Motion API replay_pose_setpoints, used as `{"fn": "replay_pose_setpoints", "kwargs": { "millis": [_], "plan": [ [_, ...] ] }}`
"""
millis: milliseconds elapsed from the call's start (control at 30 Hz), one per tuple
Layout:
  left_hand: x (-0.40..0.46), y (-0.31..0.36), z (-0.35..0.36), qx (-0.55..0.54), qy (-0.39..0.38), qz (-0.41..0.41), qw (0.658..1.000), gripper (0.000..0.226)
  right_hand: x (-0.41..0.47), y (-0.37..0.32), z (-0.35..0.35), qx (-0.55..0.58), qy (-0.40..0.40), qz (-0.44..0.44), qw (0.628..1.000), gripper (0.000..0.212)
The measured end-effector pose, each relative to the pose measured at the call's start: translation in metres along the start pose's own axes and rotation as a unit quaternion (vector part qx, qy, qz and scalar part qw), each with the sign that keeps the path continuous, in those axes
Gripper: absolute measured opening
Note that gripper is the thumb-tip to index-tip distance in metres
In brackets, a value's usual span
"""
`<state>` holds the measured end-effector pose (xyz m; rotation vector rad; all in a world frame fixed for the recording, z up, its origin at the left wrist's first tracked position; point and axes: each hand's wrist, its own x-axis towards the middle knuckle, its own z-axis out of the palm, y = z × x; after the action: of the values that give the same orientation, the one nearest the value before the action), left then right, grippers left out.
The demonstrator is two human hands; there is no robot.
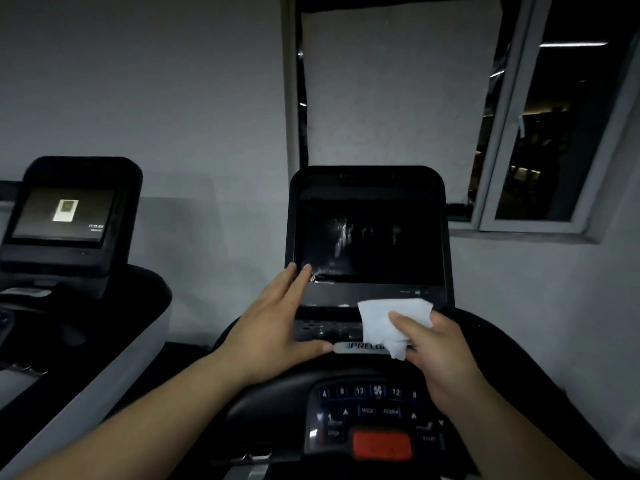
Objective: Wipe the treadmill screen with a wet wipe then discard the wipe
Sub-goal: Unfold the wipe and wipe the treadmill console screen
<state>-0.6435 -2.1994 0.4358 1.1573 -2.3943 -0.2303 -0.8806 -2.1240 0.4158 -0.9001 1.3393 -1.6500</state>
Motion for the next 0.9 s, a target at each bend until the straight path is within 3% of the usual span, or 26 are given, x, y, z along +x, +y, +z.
{"fn": "replay_pose_setpoints", "kwargs": {
  "millis": [300,533,900],
  "plan": [
    [0.103,-0.071,0.025,0.099,0.000,0.033,0.995,0.125,0.095,0.021,0.010,-0.045,0.001,-0.005,0.999,0.015],
    [0.186,-0.146,0.027,0.131,0.010,0.067,0.989,0.128,0.186,0.026,0.057,-0.080,0.020,-0.009,0.997,0.013],
    [0.297,-0.259,0.056,0.157,-0.048,0.075,0.984,0.130,0.292,0.062,0.126,-0.179,0.074,-0.029,0.981,0.012]
  ]
}}
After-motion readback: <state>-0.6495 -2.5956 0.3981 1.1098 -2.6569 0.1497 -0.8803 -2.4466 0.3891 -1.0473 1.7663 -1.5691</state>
